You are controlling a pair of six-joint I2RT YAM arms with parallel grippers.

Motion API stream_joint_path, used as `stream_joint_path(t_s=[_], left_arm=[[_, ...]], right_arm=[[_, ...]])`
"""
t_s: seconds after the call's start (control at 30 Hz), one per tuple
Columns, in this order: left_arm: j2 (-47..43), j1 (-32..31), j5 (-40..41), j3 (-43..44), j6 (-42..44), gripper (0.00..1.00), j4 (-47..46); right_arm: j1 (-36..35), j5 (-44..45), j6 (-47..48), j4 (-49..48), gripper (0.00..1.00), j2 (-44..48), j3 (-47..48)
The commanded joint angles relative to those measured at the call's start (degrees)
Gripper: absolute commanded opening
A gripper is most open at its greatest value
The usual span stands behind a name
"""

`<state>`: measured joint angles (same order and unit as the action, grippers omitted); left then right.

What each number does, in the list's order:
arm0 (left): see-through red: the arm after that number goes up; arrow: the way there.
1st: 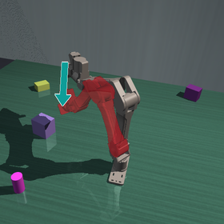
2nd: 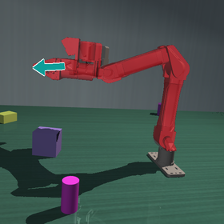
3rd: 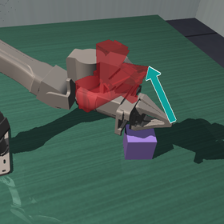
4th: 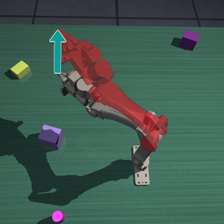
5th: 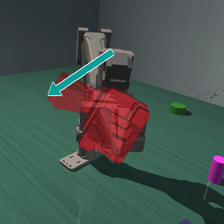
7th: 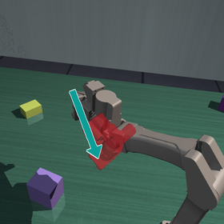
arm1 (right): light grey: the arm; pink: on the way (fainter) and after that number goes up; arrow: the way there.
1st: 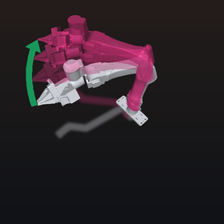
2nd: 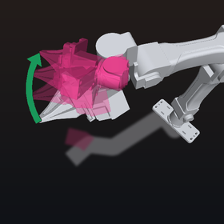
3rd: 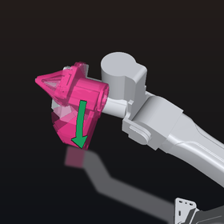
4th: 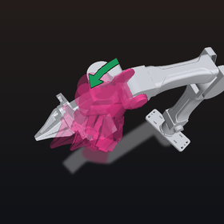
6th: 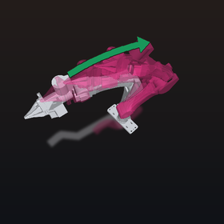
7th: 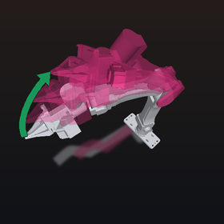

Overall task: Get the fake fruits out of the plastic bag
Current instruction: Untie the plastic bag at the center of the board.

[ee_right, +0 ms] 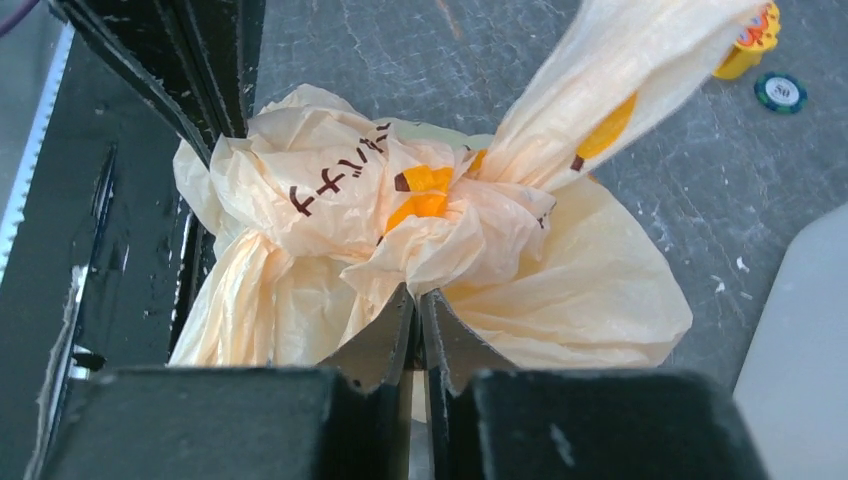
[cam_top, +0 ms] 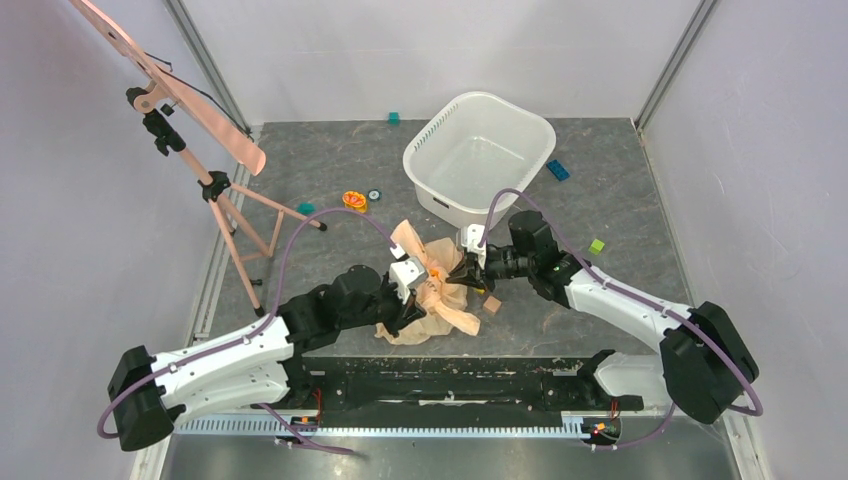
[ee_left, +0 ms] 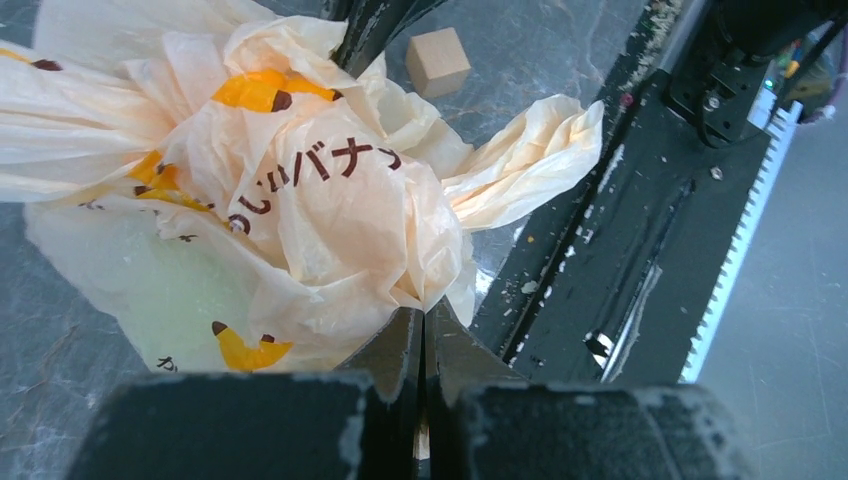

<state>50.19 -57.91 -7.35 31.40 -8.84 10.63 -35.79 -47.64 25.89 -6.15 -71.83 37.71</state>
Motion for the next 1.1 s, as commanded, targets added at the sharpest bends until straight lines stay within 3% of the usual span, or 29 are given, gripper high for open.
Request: stream_joint_path(t_s=[0.0,0.37,1.07], left_arm=[[-2.6,-0.3,5.7,-0.7,-0.4,0.02,-0.9],[-9.6,-0.3,21.8,-2.2,-8.2,0.02,1.7],[-16.0,-0.2,34.3,-5.9,-15.2,0.02,7.4]], right_arm=[[-0.3,6.5,-7.6,-4.6,0.00,1.4,1.6],[-0.3,31.9,-29.9,-11.3,0.00,17.1,-7.8],[-0.2,72.4,-51.8,10.9,0.00,34.9,-16.2]])
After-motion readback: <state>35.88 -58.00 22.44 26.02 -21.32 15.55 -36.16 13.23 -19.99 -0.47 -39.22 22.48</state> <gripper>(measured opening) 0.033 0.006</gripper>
